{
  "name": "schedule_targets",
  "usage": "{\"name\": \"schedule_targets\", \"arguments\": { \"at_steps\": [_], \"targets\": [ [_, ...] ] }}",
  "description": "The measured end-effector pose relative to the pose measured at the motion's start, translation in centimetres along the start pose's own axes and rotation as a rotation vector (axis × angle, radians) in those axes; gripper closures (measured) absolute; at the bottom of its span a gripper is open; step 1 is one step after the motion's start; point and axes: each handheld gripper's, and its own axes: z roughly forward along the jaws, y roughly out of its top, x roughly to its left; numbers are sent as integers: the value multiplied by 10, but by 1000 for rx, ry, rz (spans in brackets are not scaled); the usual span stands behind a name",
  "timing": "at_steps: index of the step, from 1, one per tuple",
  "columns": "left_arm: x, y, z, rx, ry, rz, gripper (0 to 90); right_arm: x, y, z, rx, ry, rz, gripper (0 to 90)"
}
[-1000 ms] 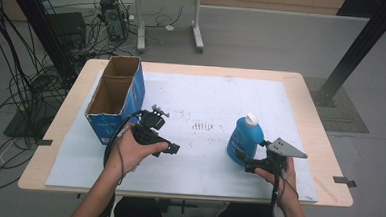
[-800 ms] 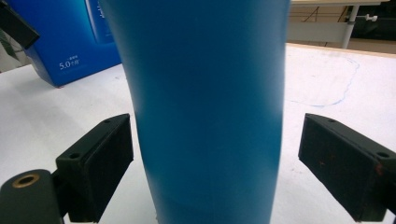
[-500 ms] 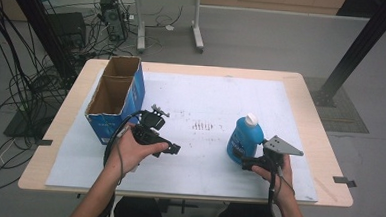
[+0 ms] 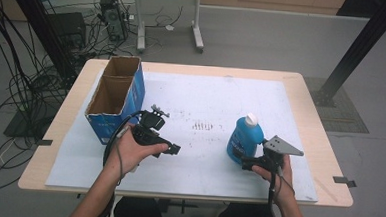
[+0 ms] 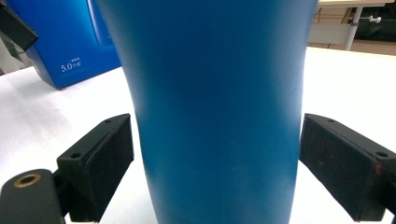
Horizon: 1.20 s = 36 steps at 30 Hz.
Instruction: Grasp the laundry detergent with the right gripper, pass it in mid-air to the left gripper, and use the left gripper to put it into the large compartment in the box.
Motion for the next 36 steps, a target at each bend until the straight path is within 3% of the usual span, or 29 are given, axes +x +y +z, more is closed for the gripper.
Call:
{"name": "schedule_targets", "arguments": {
  "at_steps": [36],
  "targets": [
    [-4, -2, 0, 21, 13, 10, 142, -1, 0, -2, -12, 2, 7, 104]
  ]
}}
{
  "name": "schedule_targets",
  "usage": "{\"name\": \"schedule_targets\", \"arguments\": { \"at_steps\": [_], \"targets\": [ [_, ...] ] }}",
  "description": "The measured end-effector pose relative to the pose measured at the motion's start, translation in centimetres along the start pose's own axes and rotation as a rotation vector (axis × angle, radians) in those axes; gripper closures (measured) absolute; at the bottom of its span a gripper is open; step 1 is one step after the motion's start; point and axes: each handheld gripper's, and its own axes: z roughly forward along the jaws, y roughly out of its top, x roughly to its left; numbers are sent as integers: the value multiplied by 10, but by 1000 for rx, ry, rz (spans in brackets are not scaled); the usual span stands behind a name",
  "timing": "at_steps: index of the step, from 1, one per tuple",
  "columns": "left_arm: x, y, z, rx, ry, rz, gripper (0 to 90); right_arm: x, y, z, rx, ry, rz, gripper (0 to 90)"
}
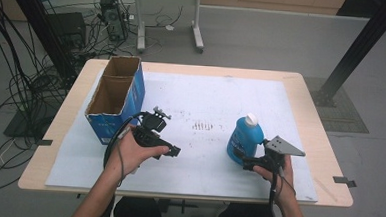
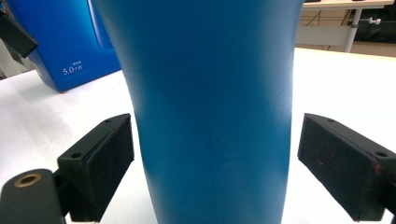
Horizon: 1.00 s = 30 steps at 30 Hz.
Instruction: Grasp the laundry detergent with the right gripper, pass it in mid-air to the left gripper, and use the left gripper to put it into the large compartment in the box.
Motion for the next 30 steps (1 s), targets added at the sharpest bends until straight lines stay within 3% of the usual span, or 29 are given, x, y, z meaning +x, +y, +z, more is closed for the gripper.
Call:
{"name": "schedule_targets", "arguments": {
  "at_steps": [30],
  "targets": [
    [2, -1, 2, 4, -6, -9, 134, 1, -1, 2, 2, 2, 0, 105]
  ]
}}
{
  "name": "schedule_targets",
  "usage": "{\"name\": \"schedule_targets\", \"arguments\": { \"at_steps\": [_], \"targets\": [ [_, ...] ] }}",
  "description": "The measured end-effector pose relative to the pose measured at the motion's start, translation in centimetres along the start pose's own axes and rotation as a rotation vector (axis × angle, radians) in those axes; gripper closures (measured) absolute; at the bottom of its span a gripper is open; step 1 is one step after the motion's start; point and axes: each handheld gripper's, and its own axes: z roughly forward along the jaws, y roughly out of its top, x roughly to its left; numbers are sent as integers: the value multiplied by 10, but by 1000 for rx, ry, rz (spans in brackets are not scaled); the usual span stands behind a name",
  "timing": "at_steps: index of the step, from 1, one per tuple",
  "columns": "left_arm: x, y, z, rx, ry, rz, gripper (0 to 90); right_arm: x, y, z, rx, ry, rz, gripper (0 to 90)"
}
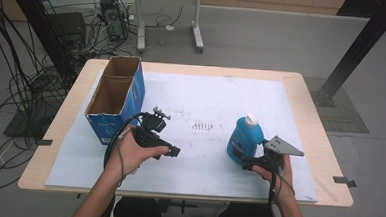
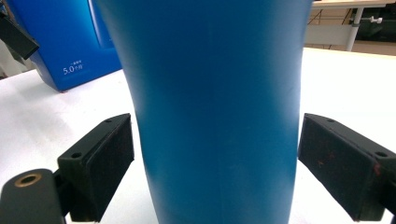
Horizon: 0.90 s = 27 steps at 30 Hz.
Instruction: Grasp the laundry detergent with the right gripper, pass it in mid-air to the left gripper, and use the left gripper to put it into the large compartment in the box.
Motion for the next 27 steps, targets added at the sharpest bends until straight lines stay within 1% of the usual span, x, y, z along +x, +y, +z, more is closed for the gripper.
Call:
{"name": "schedule_targets", "arguments": {
  "at_steps": [12, 27],
  "targets": [
    [0, 0, 0, 1, 1, -8, 133, 0, 0, 1, 2, 3, 1, 106],
    [0, -1, 0, 7, 2, -6, 133, 1, -1, 3, 3, 2, -2, 107]
  ]
}}
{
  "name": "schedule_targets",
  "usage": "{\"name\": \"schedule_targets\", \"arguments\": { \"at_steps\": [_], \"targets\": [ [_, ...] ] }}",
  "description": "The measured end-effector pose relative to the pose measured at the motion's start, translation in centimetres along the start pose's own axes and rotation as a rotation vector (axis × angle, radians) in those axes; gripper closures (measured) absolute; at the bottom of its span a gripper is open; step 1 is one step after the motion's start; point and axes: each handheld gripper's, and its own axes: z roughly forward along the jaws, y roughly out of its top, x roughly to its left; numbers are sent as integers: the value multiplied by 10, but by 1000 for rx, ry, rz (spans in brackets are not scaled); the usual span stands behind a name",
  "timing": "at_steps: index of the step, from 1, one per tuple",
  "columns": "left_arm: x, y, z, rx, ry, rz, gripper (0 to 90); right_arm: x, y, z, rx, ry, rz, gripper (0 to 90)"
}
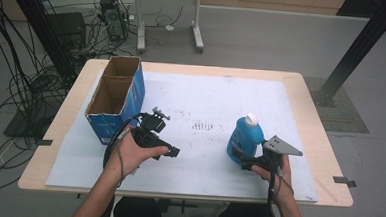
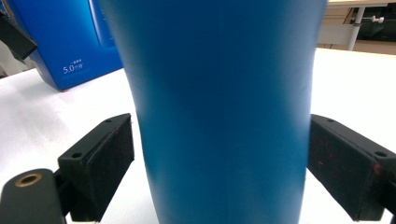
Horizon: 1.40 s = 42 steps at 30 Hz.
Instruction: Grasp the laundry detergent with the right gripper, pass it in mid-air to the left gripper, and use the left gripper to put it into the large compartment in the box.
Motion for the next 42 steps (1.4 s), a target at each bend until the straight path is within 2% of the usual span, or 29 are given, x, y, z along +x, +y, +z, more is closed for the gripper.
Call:
{"name": "schedule_targets", "arguments": {
  "at_steps": [6, 10, 13, 19, 26, 42],
  "targets": [
    [1, 0, 0, 21, 3, 5, 134, 1, 0, 2, 3, -2, -6, 107],
    [0, 1, 1, 71, 34, 15, 137, 1, -1, 4, 6, -5, -8, 107],
    [-1, 1, 1, 106, 42, 20, 137, 1, -1, 5, 8, -9, -9, 113],
    [-2, 2, 2, 147, 56, 30, 139, 1, -2, 6, 2, -21, -13, 146],
    [-3, 1, 2, 156, 54, 36, 138, 2, -3, 7, 1, -29, -19, 229],
    [-2, 1, -1, 138, 52, 31, 138, 3, -3, 8, -2, -32, -45, 407]
  ]
}}
